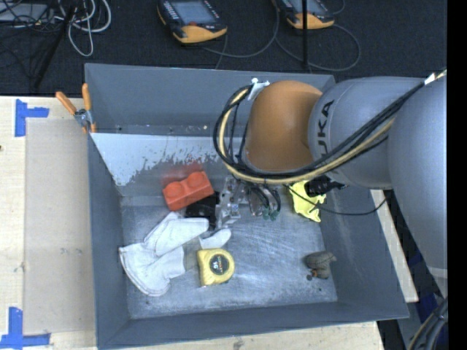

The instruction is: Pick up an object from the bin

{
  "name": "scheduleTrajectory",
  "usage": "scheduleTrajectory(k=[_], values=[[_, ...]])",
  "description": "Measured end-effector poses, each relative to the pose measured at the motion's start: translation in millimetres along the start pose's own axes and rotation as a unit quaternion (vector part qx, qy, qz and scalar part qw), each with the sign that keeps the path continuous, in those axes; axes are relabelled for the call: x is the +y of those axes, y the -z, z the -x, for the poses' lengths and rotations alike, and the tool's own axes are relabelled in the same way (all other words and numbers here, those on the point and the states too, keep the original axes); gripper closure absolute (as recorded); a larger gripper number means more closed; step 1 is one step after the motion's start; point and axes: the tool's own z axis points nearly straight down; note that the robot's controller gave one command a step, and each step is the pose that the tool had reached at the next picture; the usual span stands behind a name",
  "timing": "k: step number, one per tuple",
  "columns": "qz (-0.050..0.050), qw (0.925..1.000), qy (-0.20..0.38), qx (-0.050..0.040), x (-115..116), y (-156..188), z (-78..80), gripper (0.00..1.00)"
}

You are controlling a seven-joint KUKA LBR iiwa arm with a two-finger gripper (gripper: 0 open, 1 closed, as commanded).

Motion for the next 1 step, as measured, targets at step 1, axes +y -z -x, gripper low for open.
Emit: scheduleTrajectory(k=[1], values=[[-0.001, 0.9999, -0.017, 0.0037, -2.2, 34.2, -9.0, 1.0]])
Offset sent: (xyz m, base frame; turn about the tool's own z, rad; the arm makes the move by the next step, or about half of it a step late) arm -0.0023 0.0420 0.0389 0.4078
